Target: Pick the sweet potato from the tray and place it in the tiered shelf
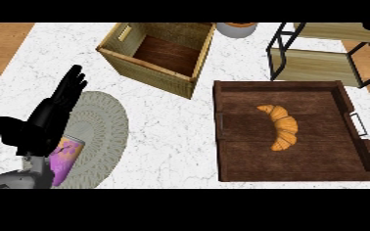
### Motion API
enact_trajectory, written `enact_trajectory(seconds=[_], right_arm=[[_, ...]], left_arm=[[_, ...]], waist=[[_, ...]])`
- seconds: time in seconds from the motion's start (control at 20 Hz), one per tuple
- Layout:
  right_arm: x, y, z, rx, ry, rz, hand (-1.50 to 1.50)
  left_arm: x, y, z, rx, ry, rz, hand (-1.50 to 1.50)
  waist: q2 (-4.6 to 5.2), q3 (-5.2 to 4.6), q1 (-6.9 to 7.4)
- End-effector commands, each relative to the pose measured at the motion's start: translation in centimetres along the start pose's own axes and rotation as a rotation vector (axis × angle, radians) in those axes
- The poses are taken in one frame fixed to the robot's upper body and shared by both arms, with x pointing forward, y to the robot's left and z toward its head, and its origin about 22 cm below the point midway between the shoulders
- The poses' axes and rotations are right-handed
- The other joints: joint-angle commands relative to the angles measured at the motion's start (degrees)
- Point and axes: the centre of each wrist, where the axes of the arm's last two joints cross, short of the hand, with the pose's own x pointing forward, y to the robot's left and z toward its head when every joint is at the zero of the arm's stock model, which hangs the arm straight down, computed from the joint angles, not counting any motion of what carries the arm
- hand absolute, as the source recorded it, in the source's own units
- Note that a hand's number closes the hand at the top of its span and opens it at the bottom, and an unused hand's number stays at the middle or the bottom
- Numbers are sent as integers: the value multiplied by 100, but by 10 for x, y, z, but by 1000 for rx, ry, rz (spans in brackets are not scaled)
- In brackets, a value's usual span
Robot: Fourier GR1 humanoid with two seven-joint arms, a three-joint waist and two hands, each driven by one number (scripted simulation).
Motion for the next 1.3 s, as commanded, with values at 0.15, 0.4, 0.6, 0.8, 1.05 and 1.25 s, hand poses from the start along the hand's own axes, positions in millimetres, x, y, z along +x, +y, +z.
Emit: enact_trajectory(seconds=[0.15,0.4,0.6,0.8,1.05,1.25], right_arm=[[-14,-17,-7,61,188,51,-150],[17,-46,-10,-74,165,-143,-150],[2,-102,-17,-184,188,-382,-150],[12,-143,-16,-245,233,-514,-150],[-46,-199,-13,-321,414,-834,-150],[-101,-205,-6,-273,517,-1017,-150]], left_arm=[[-6,5,11,5,4,5,0],[-10,-1,0,-10,-1,5,0],[4,15,7,-3,5,7,0],[-14,-2,1,0,27,8,0],[4,7,-2,35,18,-5,0],[-14,6,10,46,41,14,0]], waist=[[-33,20,-6],[0,21,6],[-60,25,0],[-48,15,-73],[-101,23,-191],[-114,24,-285]])
